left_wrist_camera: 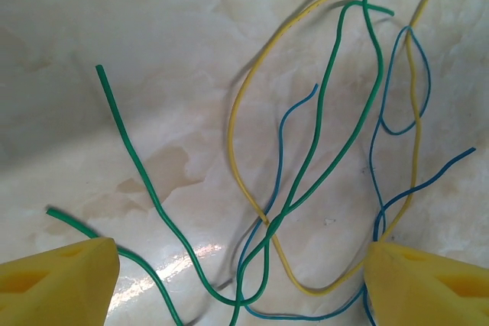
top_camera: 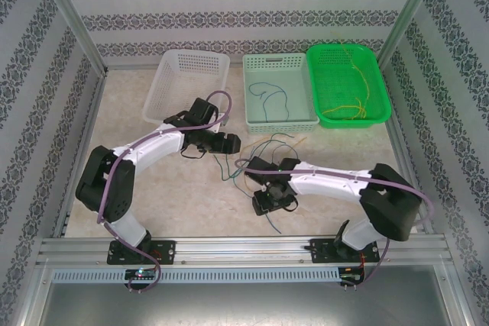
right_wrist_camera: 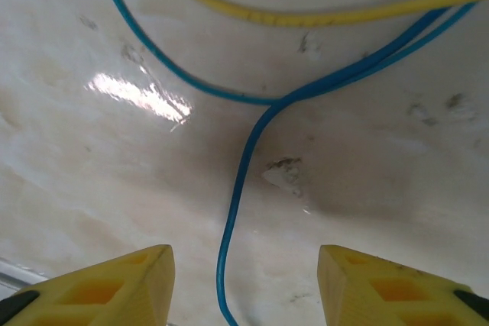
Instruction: Untangle the cables
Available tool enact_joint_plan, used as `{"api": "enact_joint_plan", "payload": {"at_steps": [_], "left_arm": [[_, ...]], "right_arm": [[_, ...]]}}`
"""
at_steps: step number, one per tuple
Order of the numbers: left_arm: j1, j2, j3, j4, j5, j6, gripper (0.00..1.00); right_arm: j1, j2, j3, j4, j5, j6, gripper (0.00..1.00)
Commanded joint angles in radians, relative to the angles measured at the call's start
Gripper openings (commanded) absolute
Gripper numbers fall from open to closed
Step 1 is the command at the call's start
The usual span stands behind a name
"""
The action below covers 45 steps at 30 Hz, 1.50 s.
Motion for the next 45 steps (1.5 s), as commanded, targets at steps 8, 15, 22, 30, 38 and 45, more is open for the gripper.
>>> {"api": "enact_joint_plan", "payload": {"at_steps": [8, 15, 22, 30, 38, 45], "left_arm": [[0.046, -0.103, 0.021, 0.015, 0.02, -0.045, 0.87], [0.054, -0.093, 0.014, 0.025, 0.027, -0.058, 0.88], [0.061, -0.094, 0.01, 0.026, 0.024, -0.048, 0.88], [0.065, -0.107, 0.004, 0.036, 0.02, -0.05, 0.88], [0.064, -0.12, -0.009, 0.039, 0.023, -0.048, 0.88], [0.065, -0.116, -0.016, 0.046, 0.024, -0.052, 0.88]], "right_arm": [[0.071, 0.135, -0.021, -0.017, 0.044, 0.087, 0.18], [0.061, 0.023, 0.019, -0.053, 0.062, 0.023, 0.0], [-0.107, -0.377, 0.051, -0.097, -0.06, -0.096, 0.0], [-0.357, -0.668, 0.175, -0.158, -0.208, -0.157, 0.0], [-0.434, -0.605, 0.301, -0.076, -0.346, -0.183, 0.0], [-0.46, -0.526, 0.413, -0.074, -0.395, -0.219, 0.0]]}}
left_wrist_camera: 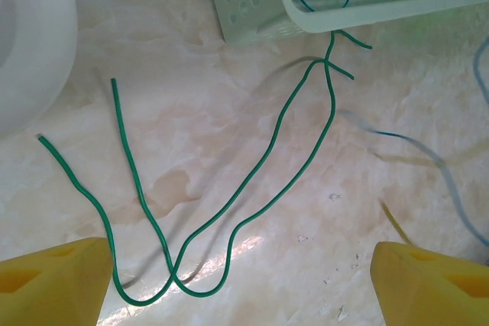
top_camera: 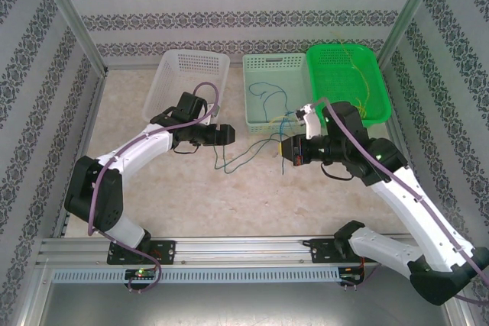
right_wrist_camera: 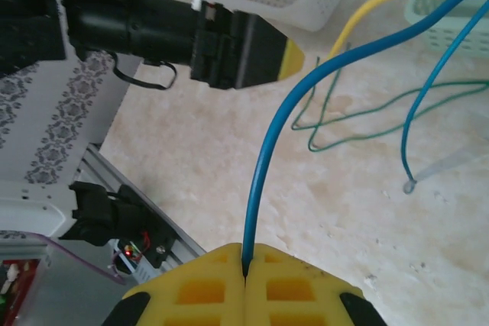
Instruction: Untangle the cables
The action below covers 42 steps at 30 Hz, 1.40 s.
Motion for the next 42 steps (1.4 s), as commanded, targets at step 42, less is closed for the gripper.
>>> {"api": "enact_joint_plan", "payload": {"at_steps": [42], "left_arm": [[-0.01, -0.046, -0.059, 0.18, 0.077, 0.0, 0.86]], "right_arm": [[-0.269, 0.345, 0.065, 0.24, 0.14, -0.123, 0.0]]}}
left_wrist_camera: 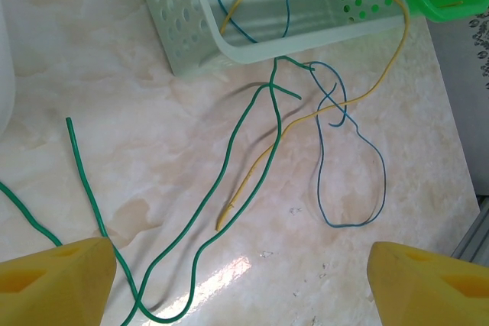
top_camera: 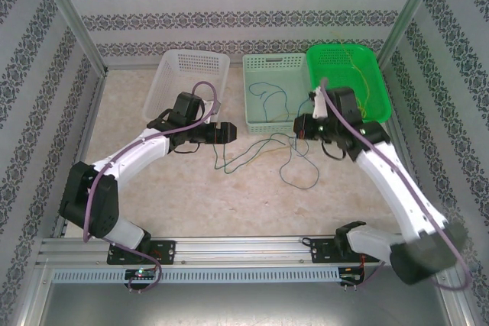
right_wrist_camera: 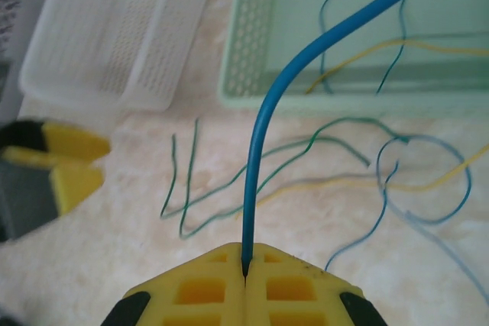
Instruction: Untangle the cables
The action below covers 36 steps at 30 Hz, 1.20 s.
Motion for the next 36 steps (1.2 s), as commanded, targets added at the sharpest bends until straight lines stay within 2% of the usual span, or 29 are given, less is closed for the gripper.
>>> {"api": "enact_joint_plan", "payload": {"at_steps": [1, 4, 10, 12, 13, 14, 15, 16, 20, 24, 27, 30, 36], "left_arm": [[-0.01, 0.001, -0.008, 0.048, 0.015, 0.001, 0.86], [-0.011, -0.006, -0.017, 0.044, 0.013, 0.002, 0.86], [-0.011, -0.027, -0.044, 0.05, -0.012, 0.001, 0.86], [-0.011, -0.027, -0.046, 0.05, -0.015, 0.002, 0.86], [-0.011, -0.026, -0.045, 0.047, -0.015, 0.003, 0.86], [-0.011, -0.022, -0.044, 0.042, -0.015, 0.006, 0.86], [-0.011, -0.021, -0.044, 0.038, -0.017, 0.01, 0.86], [-0.011, -0.018, -0.044, 0.036, -0.017, 0.012, 0.86], [-0.011, -0.006, -0.043, 0.041, -0.014, 0.016, 0.87], [-0.011, 0.021, -0.039, 0.059, 0.005, 0.008, 0.86], [-0.012, 0.039, -0.037, 0.074, 0.018, 0.001, 0.87], [-0.013, 0.053, -0.033, 0.078, 0.025, -0.002, 0.86], [-0.014, 0.074, -0.014, 0.079, 0.038, -0.006, 0.86]], "right_arm": [[-0.038, 0.173, 0.137, 0.081, -0.04, -0.098, 0.0], [-0.065, 0.373, 0.293, 0.074, -0.092, -0.126, 0.0], [-0.091, 0.733, 0.595, 0.012, -0.01, -0.117, 0.0], [-0.096, 0.804, 0.659, 0.027, -0.007, -0.081, 0.21], [-0.095, 0.827, 0.686, 0.023, -0.006, -0.077, 0.24], [-0.094, 0.845, 0.711, 0.015, -0.011, -0.072, 0.34], [-0.089, 0.854, 0.725, 0.008, -0.022, -0.071, 0.54], [-0.083, 0.849, 0.729, 0.001, -0.024, -0.076, 0.64], [-0.04, 0.727, 0.64, -0.024, 0.078, -0.149, 0.75], [-0.038, 0.54, 0.452, -0.039, 0.159, -0.122, 0.76], [-0.054, 0.41, 0.295, -0.07, 0.225, -0.082, 0.71], [-0.077, 0.307, 0.125, -0.057, 0.231, -0.041, 0.66], [-0.09, 0.259, -0.055, -0.007, 0.258, 0.012, 0.59]]}}
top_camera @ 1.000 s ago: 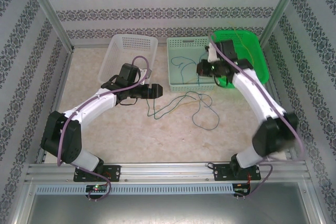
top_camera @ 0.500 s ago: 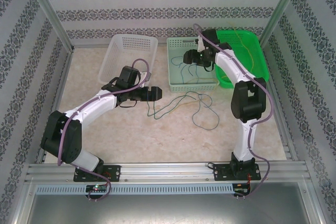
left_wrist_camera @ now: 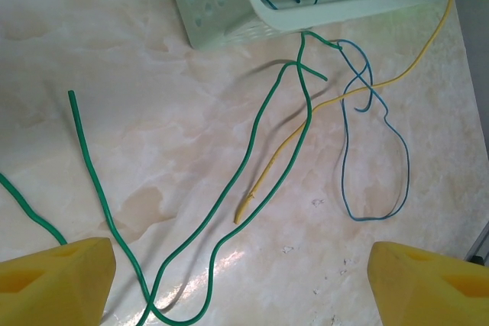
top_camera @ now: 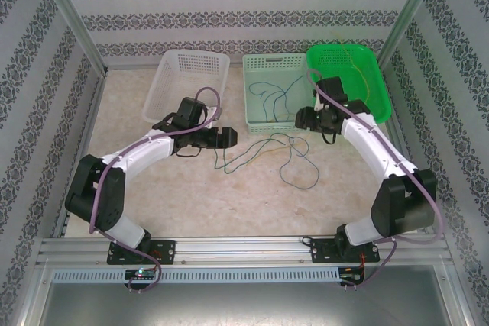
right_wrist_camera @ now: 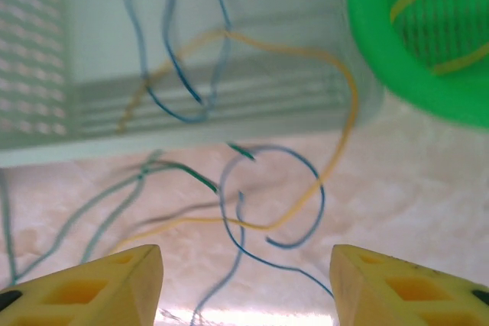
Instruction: Untangle the cables
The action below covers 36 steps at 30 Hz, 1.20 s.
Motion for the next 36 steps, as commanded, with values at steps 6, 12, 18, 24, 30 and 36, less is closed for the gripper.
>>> {"api": "enact_joint_plan", "payload": {"at_steps": [6, 12, 18, 24, 30, 36], "left_arm": [[-0.012, 0.001, 0.027, 0.027, 0.024, -0.006, 0.86], [-0.012, -0.006, 0.021, 0.019, 0.019, -0.005, 0.86], [-0.012, -0.012, 0.024, 0.018, 0.018, -0.006, 0.86], [-0.012, -0.02, 0.016, 0.012, 0.008, -0.003, 0.86], [-0.012, -0.01, 0.016, 0.022, 0.014, -0.006, 0.86], [-0.014, 0.011, 0.018, 0.039, 0.031, -0.016, 0.86]], "right_arm": [[-0.013, 0.074, -0.125, 0.104, 0.023, 0.074, 0.56], [-0.019, 0.133, -0.155, 0.231, 0.038, 0.106, 0.55], [-0.019, 0.191, -0.137, 0.302, 0.07, 0.136, 0.35], [-0.009, 0.141, -0.165, 0.313, 0.041, 0.14, 0.0], [0.053, -0.038, -0.142, 0.167, 0.085, 0.106, 0.0], [0.085, -0.222, -0.081, 0.048, 0.113, 0.098, 0.0]]}}
